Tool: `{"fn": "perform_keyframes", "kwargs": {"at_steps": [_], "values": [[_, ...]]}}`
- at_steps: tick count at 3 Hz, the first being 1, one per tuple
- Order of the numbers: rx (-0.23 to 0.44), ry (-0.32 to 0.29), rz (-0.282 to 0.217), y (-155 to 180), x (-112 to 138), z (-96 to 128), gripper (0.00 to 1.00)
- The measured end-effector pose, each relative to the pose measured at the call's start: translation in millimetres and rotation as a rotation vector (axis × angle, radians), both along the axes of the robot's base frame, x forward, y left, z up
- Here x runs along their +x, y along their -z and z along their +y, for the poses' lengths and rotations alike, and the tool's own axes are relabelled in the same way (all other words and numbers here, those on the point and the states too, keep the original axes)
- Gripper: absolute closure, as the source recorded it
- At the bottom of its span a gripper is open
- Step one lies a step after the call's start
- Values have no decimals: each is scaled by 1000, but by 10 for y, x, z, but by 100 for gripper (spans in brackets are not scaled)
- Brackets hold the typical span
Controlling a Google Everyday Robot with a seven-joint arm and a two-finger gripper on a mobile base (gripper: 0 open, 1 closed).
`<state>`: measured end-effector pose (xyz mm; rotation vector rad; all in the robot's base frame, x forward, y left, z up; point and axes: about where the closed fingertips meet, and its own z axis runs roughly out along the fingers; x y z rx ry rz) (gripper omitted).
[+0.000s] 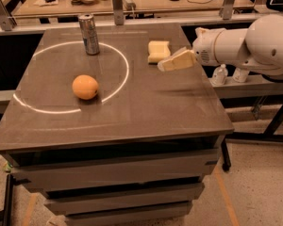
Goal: Pick sponge
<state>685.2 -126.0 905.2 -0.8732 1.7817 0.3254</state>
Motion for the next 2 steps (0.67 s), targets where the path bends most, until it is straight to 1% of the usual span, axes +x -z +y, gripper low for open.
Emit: {"fn": "perform_keyframes", "kwargs": {"at_steps": [1,2], "values": [[15,-13,67,134,195,143,0],[36,-16,118,276,351,246,0]]}}
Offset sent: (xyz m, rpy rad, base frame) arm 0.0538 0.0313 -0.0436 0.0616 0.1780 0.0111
